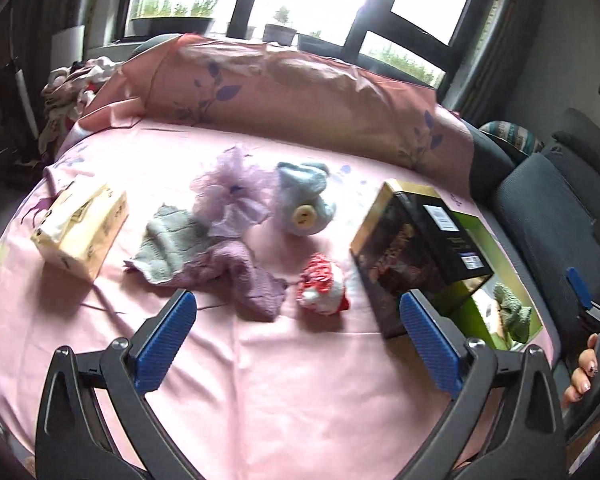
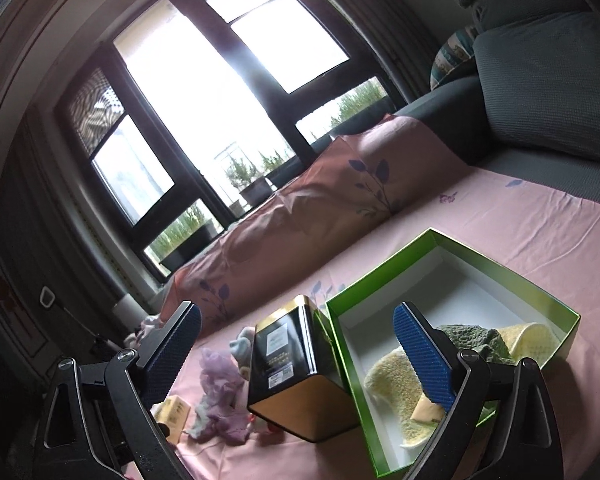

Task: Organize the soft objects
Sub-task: 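Move the right gripper back to the grey-and-purple cloth on the bed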

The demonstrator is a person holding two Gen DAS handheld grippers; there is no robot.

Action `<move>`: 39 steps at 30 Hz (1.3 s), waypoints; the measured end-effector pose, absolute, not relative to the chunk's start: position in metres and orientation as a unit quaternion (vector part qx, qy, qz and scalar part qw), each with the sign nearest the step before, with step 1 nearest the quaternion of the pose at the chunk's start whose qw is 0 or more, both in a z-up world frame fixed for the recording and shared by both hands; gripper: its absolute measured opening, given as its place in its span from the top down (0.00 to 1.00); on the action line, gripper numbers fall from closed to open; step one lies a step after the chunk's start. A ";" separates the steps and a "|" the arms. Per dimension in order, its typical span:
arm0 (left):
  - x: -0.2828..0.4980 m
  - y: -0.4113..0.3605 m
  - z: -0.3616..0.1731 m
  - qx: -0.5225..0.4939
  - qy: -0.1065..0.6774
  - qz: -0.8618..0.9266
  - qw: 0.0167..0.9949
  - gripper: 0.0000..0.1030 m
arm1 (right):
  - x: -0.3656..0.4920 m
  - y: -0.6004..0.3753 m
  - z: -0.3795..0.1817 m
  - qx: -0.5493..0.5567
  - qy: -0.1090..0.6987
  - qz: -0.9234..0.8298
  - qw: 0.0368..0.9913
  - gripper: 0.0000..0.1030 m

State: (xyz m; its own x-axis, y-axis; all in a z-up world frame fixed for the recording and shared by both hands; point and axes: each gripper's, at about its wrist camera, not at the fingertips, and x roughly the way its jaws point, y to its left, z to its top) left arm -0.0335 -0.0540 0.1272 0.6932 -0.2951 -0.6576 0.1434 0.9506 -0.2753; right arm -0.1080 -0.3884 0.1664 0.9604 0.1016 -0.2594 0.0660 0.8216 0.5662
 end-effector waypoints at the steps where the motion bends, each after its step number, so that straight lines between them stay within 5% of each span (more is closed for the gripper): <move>1: -0.030 -0.039 0.121 -0.107 0.379 -0.104 0.913 0.01 | -0.105 -0.381 0.167 0.291 0.146 0.017 0.945 0.05; 14: -0.020 0.066 0.056 -0.144 0.372 -0.010 0.917 0.02 | -0.059 -0.246 0.146 0.169 0.267 0.156 0.936 0.06; 24: -0.020 0.091 0.054 -0.205 0.377 0.010 0.903 0.02 | 0.015 -0.163 0.087 0.175 0.418 0.138 0.880 0.12; 36: -0.009 0.139 0.041 -0.319 0.405 0.019 0.857 0.02 | 0.099 -0.092 0.022 0.102 0.467 0.020 0.878 0.12; 39: -0.007 0.145 0.039 -0.332 0.411 0.024 0.848 0.02 | 0.101 -0.086 0.016 0.069 0.457 -0.003 0.887 0.25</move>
